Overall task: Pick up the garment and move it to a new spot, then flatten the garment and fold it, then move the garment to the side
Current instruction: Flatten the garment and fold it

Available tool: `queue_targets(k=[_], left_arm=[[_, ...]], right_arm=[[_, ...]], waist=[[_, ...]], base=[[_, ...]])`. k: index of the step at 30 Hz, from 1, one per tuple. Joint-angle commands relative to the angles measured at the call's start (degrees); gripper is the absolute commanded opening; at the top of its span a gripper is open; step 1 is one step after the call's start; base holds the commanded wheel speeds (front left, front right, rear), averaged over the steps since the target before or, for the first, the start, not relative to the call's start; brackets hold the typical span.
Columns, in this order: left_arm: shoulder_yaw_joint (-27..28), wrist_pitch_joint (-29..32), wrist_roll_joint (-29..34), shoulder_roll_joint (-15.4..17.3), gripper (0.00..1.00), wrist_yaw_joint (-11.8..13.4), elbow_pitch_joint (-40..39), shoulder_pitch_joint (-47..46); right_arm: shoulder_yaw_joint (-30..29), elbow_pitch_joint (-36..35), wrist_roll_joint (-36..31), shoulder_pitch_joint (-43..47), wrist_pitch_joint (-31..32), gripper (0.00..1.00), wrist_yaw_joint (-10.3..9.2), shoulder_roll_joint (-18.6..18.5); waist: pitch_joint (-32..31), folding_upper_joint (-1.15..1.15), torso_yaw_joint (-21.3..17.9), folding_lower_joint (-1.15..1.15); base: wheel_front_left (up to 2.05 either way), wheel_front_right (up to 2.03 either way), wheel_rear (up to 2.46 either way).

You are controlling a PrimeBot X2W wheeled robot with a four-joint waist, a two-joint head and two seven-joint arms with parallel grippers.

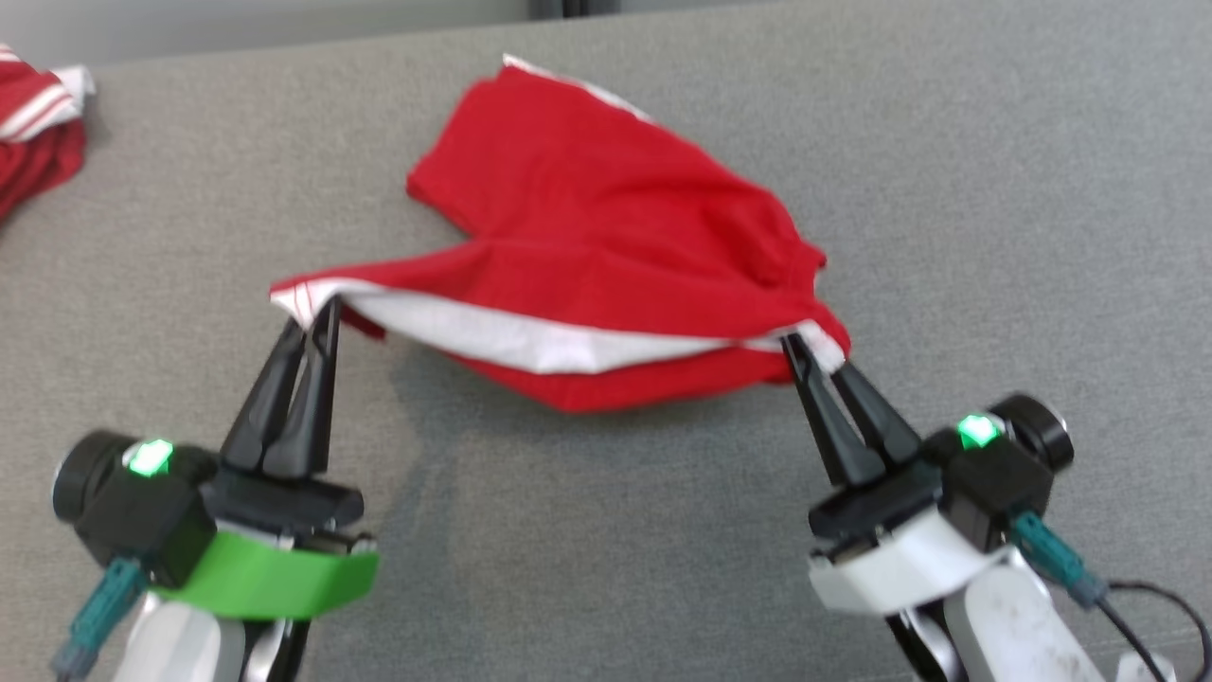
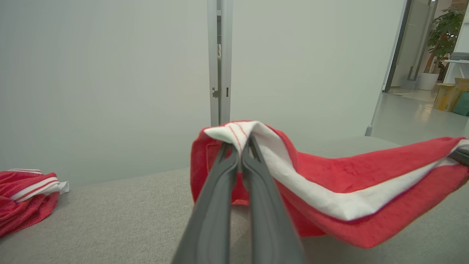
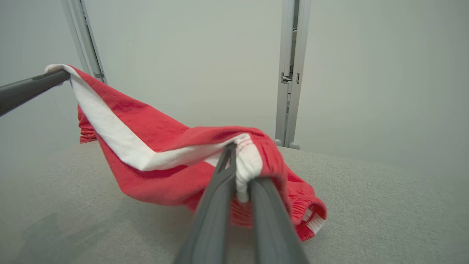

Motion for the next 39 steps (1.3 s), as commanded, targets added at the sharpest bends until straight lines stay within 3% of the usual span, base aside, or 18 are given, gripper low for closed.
queue_targets(k=[1,10,15,21,28,39], left_arm=[[0.50,-0.04,0.63,0.12,0.00,0.04,-1.28,2.64],[1.54,1.07,1.01,0.99,0.00,2.42,-9.39,14.34],[0.98,3.88,-0.95,1.33,0.00,2.27,-8.66,15.48],[-0.71,6.65,-2.67,2.49,0.00,1.00,-0.29,9.42],[-5.99,8.56,-3.85,3.31,0.00,-0.29,12.38,-4.59],[-15.06,11.89,-8.77,1.39,0.00,-0.47,30.72,-26.53]], right_arm=[[-0.23,-1.24,0.28,2.86,-0.26,0.00,-0.08,0.01],[0.58,-7.19,-0.52,14.36,-0.15,0.00,-0.08,0.20],[0.66,-4.98,0.65,15.76,1.07,0.00,-0.08,0.18],[0.51,2.86,4.20,12.62,2.33,0.00,-0.08,0.19],[-0.15,10.04,8.98,6.49,1.04,0.00,-0.08,0.19],[-1.12,16.81,15.12,-1.66,-0.16,0.00,-0.08,0.20]], waist=[[-6.41,0.00,0.90,0.00],[-9.49,0.00,0.43,0.00],[-9.16,0.00,0.02,0.00],[-6.66,0.00,-1.05,0.00],[-2.05,0.00,-3.00,0.00],[5.76,0.00,-6.25,0.00]], base=[[0.00,0.00,0.00],[0.00,0.00,0.00],[0.00,0.00,0.00],[0.00,0.00,0.00],[0.00,0.00,0.00],[0.00,0.00,0.00]])
